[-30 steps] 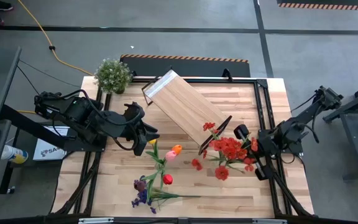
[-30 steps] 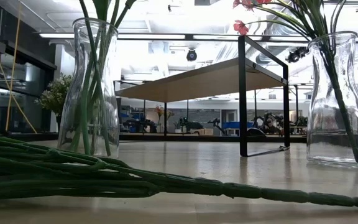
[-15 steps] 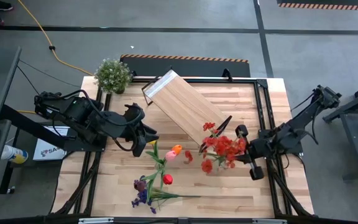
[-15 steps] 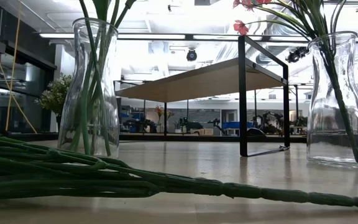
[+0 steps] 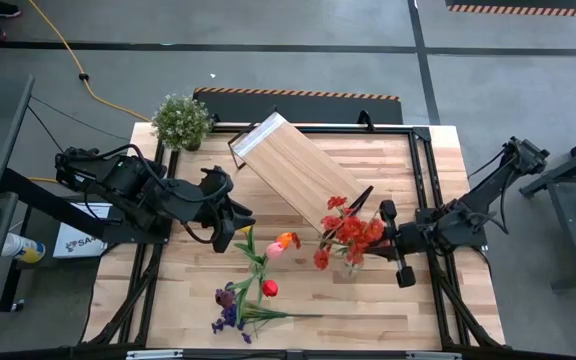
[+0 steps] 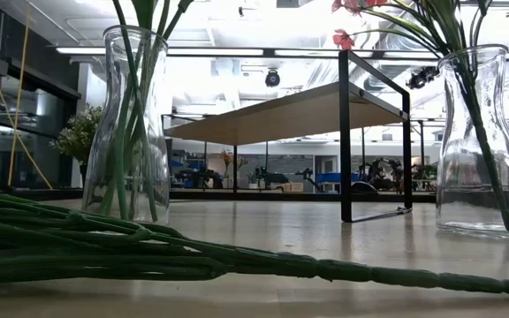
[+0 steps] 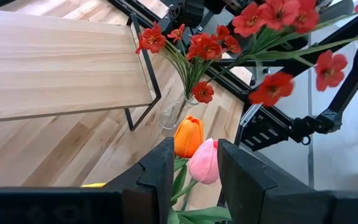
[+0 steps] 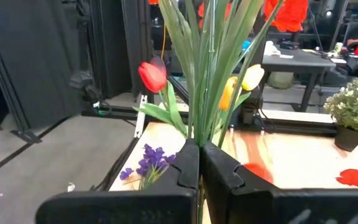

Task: Pick and place flowers into a vace then onto a shelf
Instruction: Put the orange flowers into the right transparent vase

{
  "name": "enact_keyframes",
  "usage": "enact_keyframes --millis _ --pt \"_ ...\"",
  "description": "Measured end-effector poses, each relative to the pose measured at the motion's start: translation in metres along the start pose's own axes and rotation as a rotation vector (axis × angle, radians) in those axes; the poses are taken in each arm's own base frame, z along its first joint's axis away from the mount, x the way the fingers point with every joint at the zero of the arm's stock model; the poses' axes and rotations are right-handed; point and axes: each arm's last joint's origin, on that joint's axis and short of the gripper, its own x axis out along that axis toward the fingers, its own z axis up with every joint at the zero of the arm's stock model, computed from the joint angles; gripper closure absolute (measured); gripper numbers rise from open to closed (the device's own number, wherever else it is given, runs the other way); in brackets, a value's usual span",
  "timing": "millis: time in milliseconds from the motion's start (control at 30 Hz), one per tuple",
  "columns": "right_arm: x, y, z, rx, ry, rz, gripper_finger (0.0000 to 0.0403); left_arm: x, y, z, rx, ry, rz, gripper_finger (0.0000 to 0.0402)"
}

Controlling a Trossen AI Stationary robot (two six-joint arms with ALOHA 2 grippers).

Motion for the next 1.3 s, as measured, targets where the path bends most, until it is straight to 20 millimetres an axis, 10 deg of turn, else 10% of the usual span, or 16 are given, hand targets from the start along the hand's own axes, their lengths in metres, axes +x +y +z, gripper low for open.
enact_keyframes --millis 1300 --pt "0.014 -0.001 -0.055 0.042 -0.05 -0.177 0.0403 0.0 -0.001 -0.001 0.0 0.026 -0.023 0.0245"
